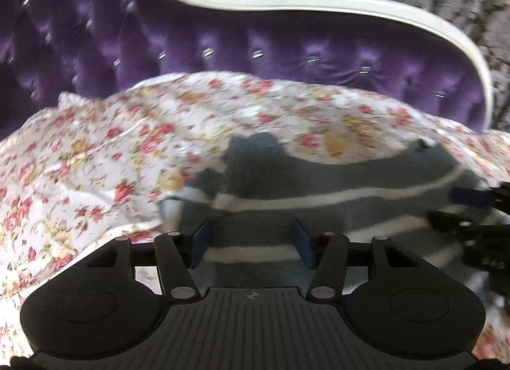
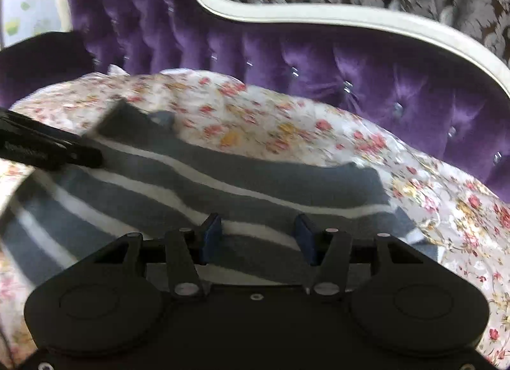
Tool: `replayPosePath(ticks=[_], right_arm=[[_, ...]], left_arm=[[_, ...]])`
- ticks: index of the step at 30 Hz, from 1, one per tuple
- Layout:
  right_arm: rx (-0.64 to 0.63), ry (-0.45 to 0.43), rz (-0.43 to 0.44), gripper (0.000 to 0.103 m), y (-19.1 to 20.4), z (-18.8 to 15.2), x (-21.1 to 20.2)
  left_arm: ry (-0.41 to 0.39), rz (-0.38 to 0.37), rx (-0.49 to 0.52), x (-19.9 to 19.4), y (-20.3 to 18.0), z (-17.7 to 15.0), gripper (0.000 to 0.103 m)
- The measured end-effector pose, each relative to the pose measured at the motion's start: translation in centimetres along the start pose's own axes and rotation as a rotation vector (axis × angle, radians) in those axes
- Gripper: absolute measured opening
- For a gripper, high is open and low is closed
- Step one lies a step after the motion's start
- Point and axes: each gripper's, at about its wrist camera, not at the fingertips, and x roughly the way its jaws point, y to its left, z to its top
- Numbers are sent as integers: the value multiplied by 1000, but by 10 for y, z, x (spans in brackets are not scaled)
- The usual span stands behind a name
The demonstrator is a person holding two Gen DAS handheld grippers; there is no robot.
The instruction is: Fold small clothes
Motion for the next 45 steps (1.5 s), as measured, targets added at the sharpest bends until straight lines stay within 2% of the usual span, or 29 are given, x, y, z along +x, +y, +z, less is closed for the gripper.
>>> replayPosePath(ticks=[2, 6, 10, 12, 15, 19, 24, 26, 29, 33, 37, 41, 45], right_arm=[[38, 13, -46, 59, -15, 1, 6], [134, 29, -72, 62, -45, 3, 12], [166, 43, -173, 58, -61, -1, 15], [216, 47, -198, 60, -72, -6, 14], [295, 45, -188, 60, -88, -10, 7], [345, 21, -169, 60, -100, -13, -14], [437, -13, -121, 65, -109, -21, -46], [482, -15, -82, 72, -112, -28, -58], [534, -4, -40, 73, -113, -40, -72], [580, 19, 26, 78, -110, -56, -82], [622, 31, 65, 78, -109, -67, -85], [646, 19, 88, 78, -111, -70, -82], [694, 16, 151, 78, -117, -73, -68]], left_arm=[[8, 5, -32, 8, 10, 1, 68], [12, 0, -57, 12, 19, 3, 74], [16, 27, -31, 15, 14, 4, 82], [25, 31, -38, 16, 15, 5, 84], [27, 47, -46, 10, 16, 6, 84], [0, 141, 2, -12, 7, 4, 84], [-42, 237, 60, -55, -6, -6, 84], [-49, 260, 81, -69, -10, -12, 84], [-47, 213, 99, -88, -13, -24, 84], [7, 119, 64, -99, -11, -41, 84], [45, 49, 12, -97, -8, -52, 84], [75, 20, -46, -86, 2, -53, 84], [93, -32, -98, -79, 12, -54, 84]])
